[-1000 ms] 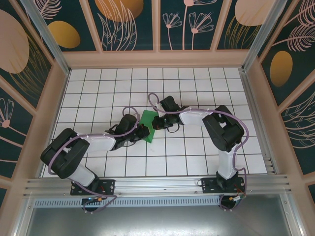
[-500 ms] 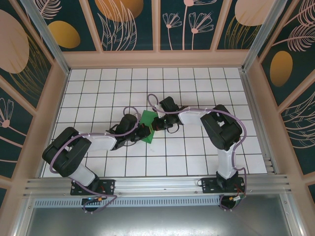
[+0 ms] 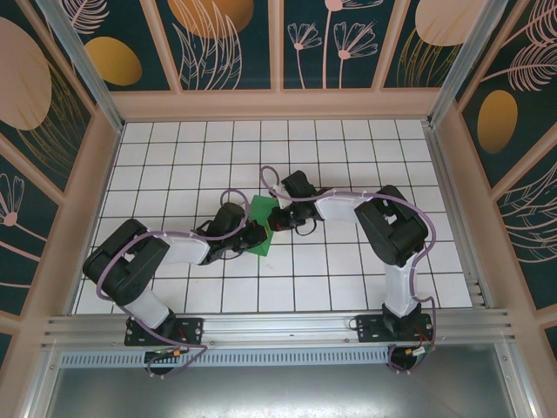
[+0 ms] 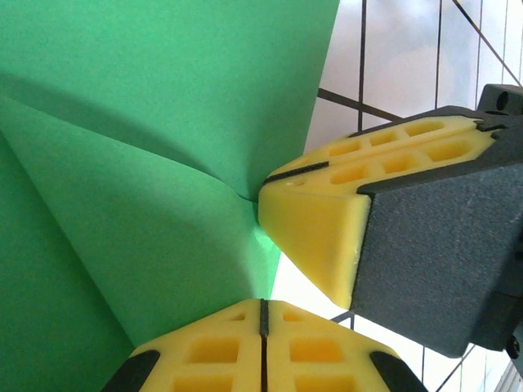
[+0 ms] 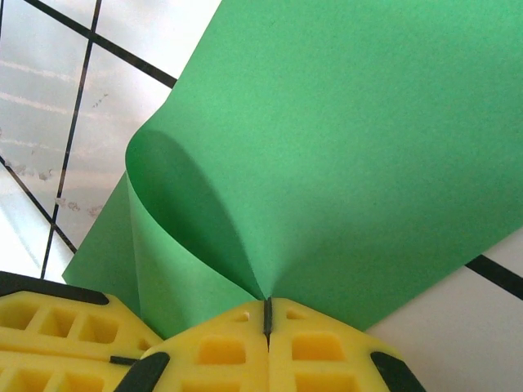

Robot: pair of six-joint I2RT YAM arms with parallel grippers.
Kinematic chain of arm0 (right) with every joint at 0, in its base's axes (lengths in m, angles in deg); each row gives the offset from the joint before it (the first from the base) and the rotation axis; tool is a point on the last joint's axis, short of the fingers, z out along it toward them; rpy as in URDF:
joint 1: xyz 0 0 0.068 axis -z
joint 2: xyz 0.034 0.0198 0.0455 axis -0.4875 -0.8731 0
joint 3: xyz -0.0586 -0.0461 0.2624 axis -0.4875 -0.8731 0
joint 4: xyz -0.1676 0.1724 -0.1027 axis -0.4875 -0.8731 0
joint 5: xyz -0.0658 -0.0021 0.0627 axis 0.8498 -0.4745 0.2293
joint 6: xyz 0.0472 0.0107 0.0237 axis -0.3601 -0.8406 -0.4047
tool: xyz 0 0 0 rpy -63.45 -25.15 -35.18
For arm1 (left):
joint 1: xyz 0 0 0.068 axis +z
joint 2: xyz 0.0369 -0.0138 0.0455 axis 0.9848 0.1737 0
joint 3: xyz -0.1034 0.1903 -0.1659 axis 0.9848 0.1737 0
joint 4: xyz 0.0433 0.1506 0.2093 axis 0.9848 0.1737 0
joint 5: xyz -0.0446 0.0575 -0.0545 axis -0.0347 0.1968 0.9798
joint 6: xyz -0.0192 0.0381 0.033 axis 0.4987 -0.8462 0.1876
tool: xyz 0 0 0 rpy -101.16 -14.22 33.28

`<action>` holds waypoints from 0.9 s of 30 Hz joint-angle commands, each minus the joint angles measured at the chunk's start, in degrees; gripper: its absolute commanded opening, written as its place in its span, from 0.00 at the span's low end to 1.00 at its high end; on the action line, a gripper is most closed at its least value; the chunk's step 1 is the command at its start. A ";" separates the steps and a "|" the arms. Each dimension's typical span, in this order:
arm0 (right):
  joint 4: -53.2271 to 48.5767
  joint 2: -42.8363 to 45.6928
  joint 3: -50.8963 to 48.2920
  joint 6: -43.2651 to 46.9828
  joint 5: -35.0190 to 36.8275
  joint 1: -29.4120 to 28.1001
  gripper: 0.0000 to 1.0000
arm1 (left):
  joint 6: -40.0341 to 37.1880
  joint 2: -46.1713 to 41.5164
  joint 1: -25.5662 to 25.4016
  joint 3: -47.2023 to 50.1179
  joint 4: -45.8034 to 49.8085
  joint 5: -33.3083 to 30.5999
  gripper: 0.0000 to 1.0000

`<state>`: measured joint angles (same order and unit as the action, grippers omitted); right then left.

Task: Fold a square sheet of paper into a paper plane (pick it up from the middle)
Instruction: Fold the triangle a second time at the center of the table.

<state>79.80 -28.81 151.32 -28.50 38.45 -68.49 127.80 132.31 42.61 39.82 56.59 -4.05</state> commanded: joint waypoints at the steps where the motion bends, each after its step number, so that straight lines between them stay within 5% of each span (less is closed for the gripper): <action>1: -1.26 -0.55 1.54 0.94 0.57 0.40 0.00 | 0.85 0.92 0.25 0.09 -3.03 1.24 0.10; 27: -2.13 2.10 0.09 0.74 2.81 0.73 0.00 | 0.87 1.74 0.29 0.55 -4.20 1.96 0.10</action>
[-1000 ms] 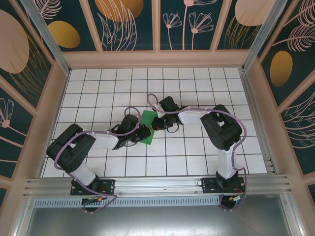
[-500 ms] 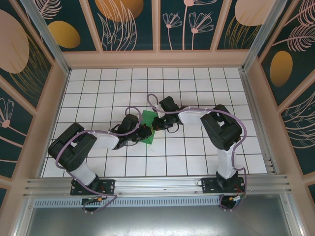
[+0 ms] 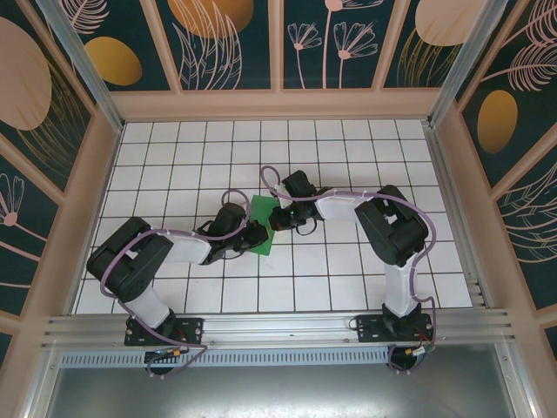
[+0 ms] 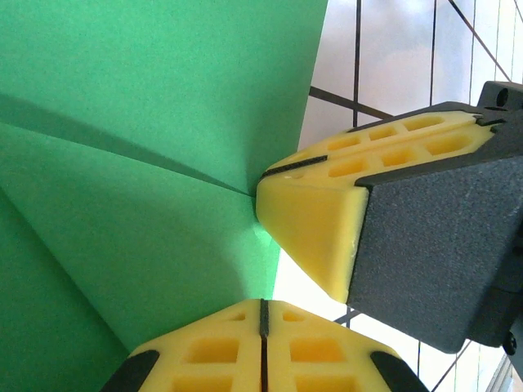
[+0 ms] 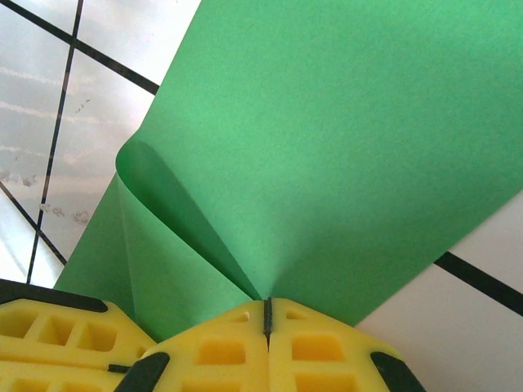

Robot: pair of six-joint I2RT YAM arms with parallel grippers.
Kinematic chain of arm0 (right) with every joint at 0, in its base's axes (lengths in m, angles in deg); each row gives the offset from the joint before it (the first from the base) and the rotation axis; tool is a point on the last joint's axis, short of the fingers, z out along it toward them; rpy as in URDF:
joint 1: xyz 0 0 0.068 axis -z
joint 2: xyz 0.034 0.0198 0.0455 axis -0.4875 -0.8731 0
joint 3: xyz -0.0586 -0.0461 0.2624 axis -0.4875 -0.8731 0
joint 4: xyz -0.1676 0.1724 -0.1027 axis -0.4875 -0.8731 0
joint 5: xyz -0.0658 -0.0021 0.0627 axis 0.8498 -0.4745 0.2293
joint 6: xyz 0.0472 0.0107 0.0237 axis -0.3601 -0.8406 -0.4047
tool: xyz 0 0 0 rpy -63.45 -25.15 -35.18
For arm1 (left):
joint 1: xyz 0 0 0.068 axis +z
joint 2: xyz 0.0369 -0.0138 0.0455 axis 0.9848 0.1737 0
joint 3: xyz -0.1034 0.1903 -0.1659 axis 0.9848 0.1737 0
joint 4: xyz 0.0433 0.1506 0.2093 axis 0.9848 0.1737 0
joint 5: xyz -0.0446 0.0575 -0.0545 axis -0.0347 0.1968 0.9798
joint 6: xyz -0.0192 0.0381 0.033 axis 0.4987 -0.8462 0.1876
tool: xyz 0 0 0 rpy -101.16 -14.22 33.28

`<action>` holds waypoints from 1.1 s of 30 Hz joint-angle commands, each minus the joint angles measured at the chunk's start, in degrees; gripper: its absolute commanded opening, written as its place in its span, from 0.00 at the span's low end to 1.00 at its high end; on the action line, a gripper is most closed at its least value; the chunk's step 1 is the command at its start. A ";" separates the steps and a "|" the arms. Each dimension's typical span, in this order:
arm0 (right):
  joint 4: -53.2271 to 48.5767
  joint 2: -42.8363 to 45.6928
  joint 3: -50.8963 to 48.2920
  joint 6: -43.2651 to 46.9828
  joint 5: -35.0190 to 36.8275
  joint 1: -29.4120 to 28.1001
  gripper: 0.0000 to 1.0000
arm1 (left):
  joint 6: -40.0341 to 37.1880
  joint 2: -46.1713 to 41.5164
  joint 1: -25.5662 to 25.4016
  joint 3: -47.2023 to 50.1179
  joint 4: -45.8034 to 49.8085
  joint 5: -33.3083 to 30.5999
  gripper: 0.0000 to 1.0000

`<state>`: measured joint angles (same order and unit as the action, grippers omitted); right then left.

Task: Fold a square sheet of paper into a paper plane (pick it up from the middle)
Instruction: Fold the triangle a second time at the center of the table.

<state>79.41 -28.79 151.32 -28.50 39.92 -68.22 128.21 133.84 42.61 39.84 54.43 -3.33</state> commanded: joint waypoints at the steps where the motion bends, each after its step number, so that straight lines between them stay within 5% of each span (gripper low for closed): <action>1: -1.80 2.43 0.03 0.72 1.35 0.46 0.00 | 0.47 -0.05 0.30 0.51 -2.28 1.22 0.10; 33: -3.50 -0.03 1.05 0.67 1.35 0.65 0.00 | 0.29 1.37 0.28 -0.13 -0.05 0.41 0.10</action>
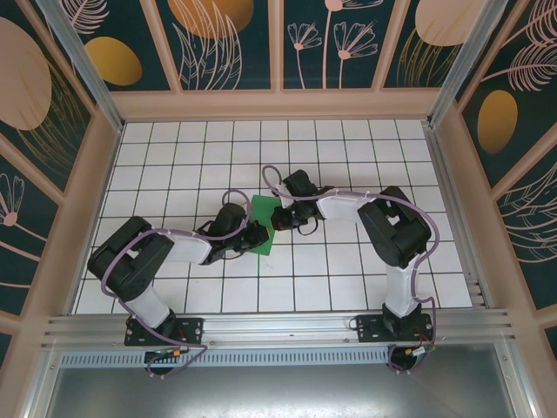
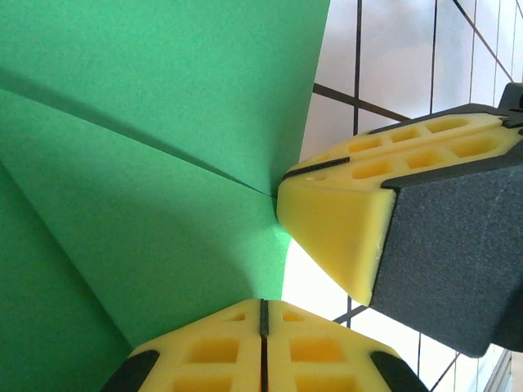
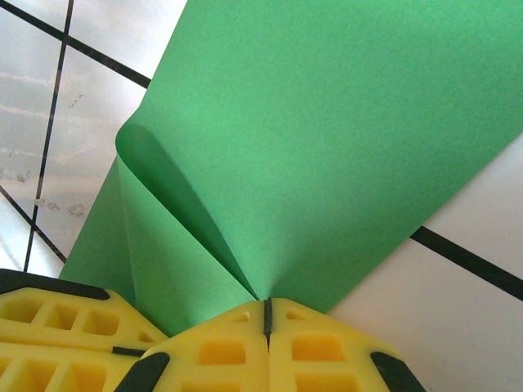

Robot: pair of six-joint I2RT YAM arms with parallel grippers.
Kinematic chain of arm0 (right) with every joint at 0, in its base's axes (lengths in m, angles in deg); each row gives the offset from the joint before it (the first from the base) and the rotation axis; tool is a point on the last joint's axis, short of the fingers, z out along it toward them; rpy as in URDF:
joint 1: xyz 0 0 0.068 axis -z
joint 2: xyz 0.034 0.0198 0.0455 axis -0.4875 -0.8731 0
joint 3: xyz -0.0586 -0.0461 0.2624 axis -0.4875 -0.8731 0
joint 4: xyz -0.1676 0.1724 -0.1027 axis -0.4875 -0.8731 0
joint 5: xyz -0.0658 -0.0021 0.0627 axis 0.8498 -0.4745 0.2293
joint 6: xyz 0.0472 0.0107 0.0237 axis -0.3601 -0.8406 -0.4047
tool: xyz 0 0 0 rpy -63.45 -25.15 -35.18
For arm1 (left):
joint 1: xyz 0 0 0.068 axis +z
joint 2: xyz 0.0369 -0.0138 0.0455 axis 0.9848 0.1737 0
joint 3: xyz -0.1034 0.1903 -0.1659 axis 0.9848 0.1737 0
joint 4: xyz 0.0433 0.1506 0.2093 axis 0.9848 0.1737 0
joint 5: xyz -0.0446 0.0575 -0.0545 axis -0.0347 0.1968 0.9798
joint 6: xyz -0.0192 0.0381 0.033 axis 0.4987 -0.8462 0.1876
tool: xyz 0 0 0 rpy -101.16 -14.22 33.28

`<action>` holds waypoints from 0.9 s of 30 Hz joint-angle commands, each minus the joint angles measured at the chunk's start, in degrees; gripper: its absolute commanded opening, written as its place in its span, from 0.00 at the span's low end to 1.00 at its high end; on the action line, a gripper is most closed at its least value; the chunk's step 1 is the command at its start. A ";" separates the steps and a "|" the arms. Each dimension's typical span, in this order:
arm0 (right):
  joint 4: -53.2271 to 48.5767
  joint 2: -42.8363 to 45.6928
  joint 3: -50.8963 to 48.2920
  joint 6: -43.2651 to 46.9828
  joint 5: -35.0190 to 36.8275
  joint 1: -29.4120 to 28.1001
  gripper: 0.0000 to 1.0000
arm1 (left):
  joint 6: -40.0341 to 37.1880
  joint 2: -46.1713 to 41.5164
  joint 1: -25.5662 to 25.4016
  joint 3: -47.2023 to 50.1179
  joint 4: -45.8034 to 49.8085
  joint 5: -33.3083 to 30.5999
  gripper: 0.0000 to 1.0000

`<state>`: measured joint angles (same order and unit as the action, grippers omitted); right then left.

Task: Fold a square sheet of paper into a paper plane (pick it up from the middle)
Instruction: Fold the triangle a second time at the center of the table.

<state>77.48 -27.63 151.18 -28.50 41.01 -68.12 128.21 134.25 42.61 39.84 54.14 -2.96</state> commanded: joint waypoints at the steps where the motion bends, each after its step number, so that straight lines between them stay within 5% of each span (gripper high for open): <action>1: -1.58 -1.42 1.28 0.70 0.18 0.53 0.00 | 0.26 1.00 0.26 -0.16 0.32 -0.03 0.10; 20: -2.09 -2.43 2.38 0.66 0.72 0.57 0.00 | 1.39 1.13 0.28 0.72 1.28 -0.64 0.10; 27: 0.07 3.69 0.32 -3.47 3.22 2.14 0.16 | 2.53 1.48 0.22 1.57 2.25 -1.59 0.10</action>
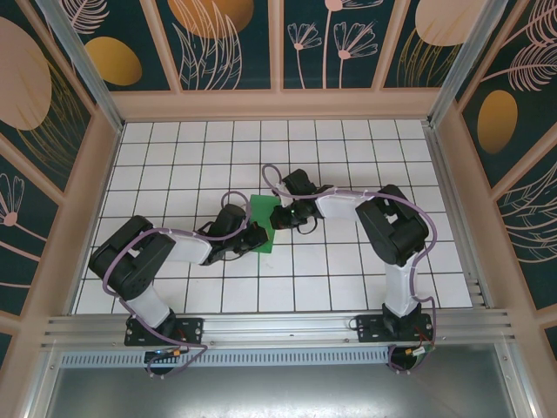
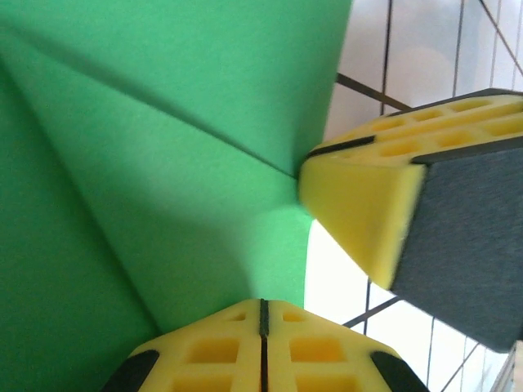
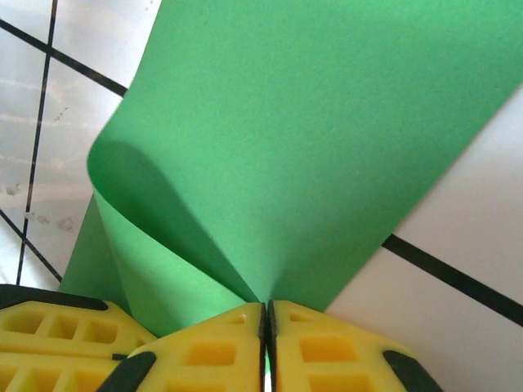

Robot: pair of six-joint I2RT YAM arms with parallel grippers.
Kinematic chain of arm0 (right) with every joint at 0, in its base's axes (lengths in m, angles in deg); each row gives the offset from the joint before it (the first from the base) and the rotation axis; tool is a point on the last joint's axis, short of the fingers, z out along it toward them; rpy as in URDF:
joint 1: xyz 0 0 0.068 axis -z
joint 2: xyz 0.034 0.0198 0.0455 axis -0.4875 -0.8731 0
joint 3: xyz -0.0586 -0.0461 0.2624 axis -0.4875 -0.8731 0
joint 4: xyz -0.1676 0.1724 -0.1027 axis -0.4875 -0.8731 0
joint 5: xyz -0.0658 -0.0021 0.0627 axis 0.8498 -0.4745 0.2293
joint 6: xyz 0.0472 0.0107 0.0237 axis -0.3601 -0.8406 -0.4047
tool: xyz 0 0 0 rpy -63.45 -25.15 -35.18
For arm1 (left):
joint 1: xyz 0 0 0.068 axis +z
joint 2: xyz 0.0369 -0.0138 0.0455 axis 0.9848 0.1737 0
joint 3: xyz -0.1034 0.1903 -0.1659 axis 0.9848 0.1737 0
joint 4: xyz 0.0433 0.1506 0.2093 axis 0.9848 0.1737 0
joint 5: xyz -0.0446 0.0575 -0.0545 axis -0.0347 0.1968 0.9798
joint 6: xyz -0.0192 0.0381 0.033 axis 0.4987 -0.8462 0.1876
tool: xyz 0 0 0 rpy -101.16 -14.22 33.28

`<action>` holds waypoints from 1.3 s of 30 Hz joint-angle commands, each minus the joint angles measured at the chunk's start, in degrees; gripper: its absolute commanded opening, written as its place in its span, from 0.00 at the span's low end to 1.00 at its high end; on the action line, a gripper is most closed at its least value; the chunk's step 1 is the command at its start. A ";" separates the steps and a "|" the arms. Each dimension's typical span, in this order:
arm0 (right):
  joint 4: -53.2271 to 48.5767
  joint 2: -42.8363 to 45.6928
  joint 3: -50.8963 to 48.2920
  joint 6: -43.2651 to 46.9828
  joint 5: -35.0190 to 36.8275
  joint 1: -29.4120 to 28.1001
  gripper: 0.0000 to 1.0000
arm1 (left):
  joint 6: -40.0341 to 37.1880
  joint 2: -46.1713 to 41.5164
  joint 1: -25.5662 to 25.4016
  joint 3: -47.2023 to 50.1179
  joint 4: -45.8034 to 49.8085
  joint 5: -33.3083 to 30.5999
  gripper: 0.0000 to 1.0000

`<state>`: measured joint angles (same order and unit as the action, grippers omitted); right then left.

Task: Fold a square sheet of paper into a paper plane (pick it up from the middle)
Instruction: Fold the triangle a second time at the center of the table.

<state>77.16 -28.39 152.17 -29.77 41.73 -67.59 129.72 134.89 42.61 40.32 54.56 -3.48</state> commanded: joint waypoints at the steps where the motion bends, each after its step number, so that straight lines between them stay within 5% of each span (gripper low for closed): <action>1: 1.07 5.78 -1.48 -2.91 2.82 1.90 0.18 | 1.18 0.87 0.29 1.28 1.82 -1.16 0.10; 22: 2.80 1.81 -2.11 -3.63 -4.79 -0.44 0.04 | 1.73 0.89 0.27 0.78 2.85 -1.88 0.09; 39: -3.10 -2.40 -1.30 -0.25 4.92 -0.51 0.02 | -3.39 -5.58 0.28 -2.83 4.09 -3.94 0.11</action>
<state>77.99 -28.15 150.66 -32.26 40.62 -68.14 129.17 132.74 42.61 39.93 56.81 -5.19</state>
